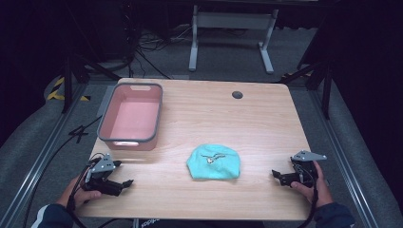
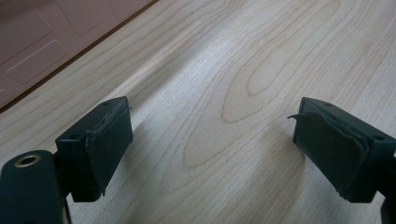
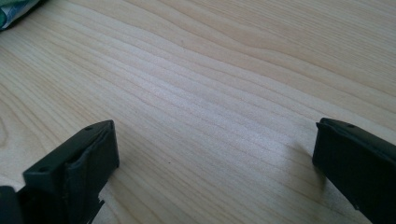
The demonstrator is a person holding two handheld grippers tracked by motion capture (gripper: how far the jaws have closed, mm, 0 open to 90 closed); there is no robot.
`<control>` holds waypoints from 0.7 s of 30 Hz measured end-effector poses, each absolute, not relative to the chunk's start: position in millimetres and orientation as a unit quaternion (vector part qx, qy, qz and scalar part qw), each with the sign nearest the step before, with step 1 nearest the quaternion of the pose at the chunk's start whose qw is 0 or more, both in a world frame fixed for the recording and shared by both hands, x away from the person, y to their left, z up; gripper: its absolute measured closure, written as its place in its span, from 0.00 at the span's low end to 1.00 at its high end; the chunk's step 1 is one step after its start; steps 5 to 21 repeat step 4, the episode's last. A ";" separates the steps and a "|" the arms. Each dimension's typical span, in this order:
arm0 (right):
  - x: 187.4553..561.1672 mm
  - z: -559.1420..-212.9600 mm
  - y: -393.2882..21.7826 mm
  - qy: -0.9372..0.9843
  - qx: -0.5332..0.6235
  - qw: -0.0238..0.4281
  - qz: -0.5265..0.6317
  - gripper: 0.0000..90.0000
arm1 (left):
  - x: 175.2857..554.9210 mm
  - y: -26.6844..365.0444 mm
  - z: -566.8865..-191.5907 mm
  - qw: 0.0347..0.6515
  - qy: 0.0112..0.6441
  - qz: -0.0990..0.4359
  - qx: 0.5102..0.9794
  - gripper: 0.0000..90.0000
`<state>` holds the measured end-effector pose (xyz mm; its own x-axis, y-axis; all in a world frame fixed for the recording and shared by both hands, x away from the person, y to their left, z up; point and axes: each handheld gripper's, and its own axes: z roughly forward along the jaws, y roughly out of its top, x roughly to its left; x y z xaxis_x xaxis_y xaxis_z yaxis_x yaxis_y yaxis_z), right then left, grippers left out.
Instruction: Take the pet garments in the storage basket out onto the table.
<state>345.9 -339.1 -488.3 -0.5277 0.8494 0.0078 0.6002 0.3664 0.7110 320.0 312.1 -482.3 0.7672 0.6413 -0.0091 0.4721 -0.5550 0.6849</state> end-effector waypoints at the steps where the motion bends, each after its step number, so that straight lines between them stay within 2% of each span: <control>1: 345.8 -488.3 -339.1 0.806 0.450 0.184 0.338 0.01 | 320.1 312.1 -482.3 0.348 0.318 0.122 0.873 0.13; 21: 345.9 -488.3 -339.1 0.806 0.450 0.184 0.338 0.01 | 320.1 312.1 -482.3 0.348 0.319 0.122 0.873 0.13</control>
